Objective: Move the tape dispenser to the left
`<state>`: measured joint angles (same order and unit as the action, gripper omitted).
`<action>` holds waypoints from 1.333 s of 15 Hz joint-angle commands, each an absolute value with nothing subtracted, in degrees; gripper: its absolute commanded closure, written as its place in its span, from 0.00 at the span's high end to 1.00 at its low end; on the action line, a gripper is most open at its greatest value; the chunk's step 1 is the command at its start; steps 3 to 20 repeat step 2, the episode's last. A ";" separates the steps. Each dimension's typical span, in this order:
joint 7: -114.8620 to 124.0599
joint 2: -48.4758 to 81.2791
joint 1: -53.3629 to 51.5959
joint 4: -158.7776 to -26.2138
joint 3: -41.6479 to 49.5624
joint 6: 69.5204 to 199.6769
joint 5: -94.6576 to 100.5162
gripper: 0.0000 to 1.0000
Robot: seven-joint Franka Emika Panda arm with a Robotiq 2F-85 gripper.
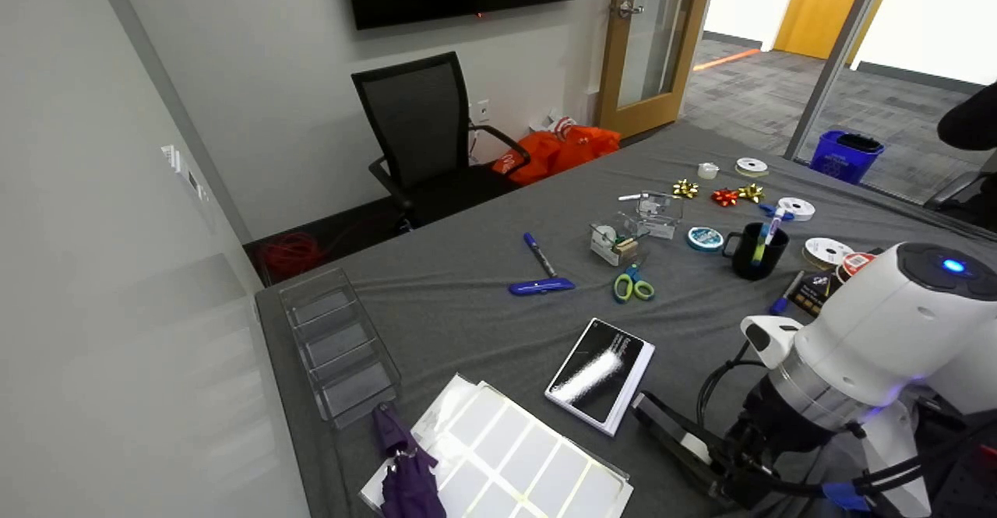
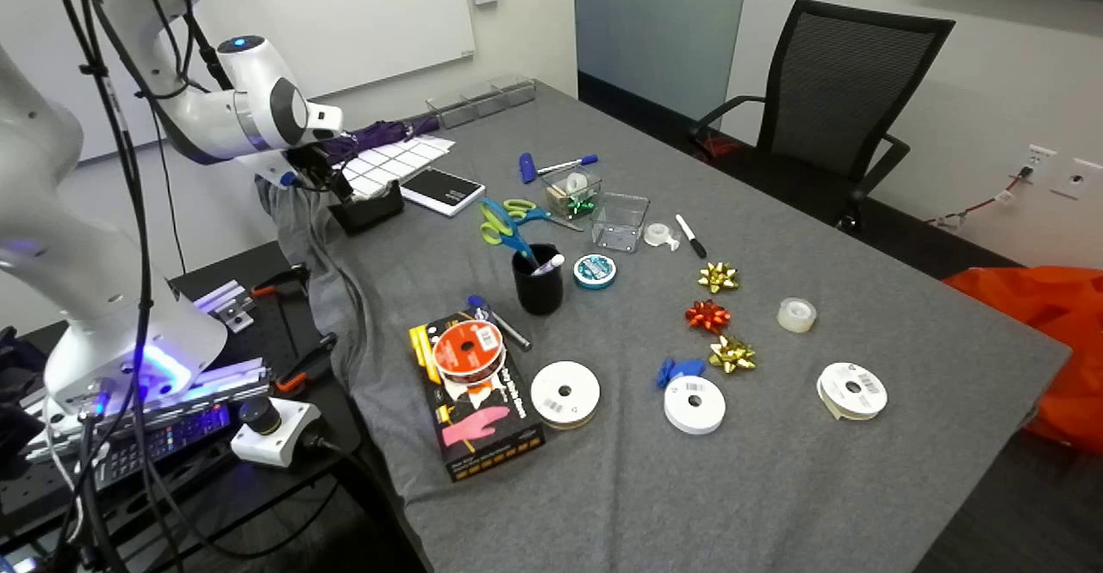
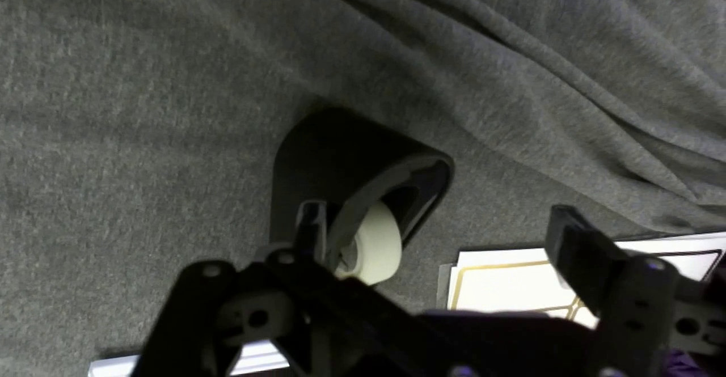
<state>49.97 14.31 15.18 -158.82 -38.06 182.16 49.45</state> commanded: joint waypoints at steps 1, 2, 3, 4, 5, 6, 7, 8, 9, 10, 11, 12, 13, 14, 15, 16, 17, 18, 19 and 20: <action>50.15 14.32 22.21 -158.82 -44.32 180.26 51.21 1.00; 49.92 14.63 23.89 -158.82 -46.01 179.77 51.03 1.00; 49.92 14.63 23.89 -158.82 -46.01 179.77 51.03 1.00; 49.92 14.63 23.89 -158.82 -46.01 179.77 51.03 1.00; 49.92 14.63 23.89 -158.82 -46.01 179.77 51.03 1.00; 49.92 14.63 23.89 -158.82 -46.01 179.77 51.03 1.00; 49.92 14.63 23.89 -158.82 -46.01 179.77 51.03 1.00; 49.92 14.63 23.89 -158.82 -46.01 179.77 51.03 1.00; 49.92 14.63 23.89 -158.82 -46.01 179.77 51.03 1.00; 49.92 14.63 23.89 -158.82 -46.01 179.77 51.03 1.00; 49.92 14.63 23.89 -158.82 -46.01 179.77 51.03 1.00; 49.92 14.63 23.89 -158.82 -46.01 179.77 51.03 1.00; 49.92 14.63 23.89 -158.82 -46.01 179.77 51.03 1.00; 49.92 14.63 23.89 -158.82 -46.01 179.77 51.03 1.00; 49.92 14.63 23.89 -158.82 -46.01 179.77 51.03 1.00; 49.92 14.63 23.89 -158.82 -46.01 179.77 51.03 1.00; 49.92 14.63 23.89 -158.82 -46.01 179.77 51.03 1.00; 49.92 14.63 23.89 -158.82 -46.01 179.77 51.03 1.00; 49.92 14.63 23.89 -158.82 -46.01 179.77 51.03 1.00; 49.92 14.63 23.89 -158.82 -46.01 179.77 51.03 1.00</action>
